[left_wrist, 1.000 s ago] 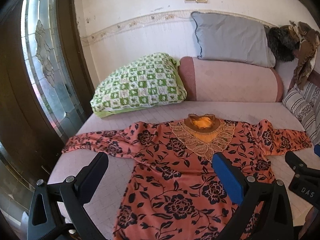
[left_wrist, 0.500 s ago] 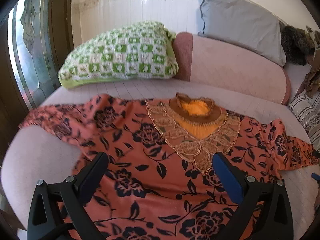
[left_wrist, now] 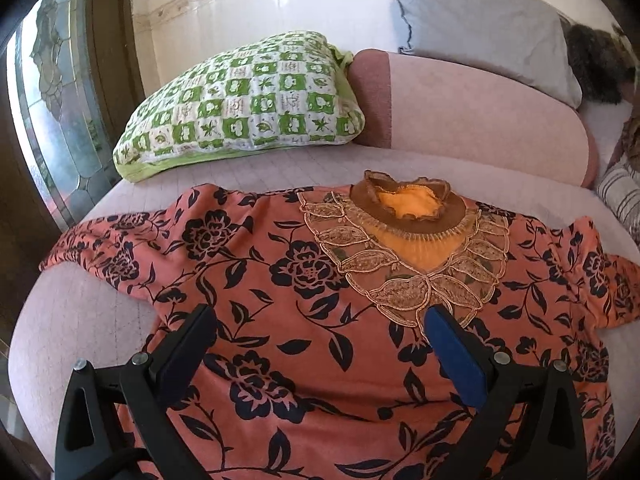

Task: Fold small clothes
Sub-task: 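Grasp the sleeve cuff with the right gripper and lift it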

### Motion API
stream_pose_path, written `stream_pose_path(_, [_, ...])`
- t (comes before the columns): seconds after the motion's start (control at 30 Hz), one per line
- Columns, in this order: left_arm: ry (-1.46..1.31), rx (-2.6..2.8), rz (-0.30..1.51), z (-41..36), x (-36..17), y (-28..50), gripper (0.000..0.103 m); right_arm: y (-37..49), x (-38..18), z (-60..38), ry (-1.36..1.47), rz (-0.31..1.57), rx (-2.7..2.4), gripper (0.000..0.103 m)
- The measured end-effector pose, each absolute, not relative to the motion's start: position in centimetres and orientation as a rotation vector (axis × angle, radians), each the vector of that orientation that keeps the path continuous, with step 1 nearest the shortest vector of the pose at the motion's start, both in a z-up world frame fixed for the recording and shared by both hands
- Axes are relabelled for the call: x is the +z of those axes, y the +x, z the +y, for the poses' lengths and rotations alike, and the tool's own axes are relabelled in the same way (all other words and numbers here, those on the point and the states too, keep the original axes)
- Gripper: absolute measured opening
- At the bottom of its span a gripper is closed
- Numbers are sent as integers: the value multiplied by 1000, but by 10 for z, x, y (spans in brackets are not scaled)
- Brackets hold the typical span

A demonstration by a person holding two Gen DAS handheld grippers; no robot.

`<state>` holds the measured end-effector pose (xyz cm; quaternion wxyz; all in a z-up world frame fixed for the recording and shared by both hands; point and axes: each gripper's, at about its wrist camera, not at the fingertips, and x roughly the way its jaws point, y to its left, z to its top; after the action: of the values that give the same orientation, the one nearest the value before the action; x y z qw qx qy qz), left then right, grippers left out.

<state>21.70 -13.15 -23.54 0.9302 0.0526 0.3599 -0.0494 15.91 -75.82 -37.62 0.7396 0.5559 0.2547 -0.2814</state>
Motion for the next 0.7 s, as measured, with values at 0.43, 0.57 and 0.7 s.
stream_pose_path(0.43, [21, 7, 707, -79, -217, 222, 103, 188, -268, -681, 972, 360, -330, 9])
stream_pose_path(0.57, [-15, 79, 683, -46, -208, 225, 103, 216, -216, -597, 924, 336, -85, 9])
stream_pose_path(0.7, [-84, 138, 703, -7, -205, 229, 103, 259, -190, -483, 894, 387, 170, 9])
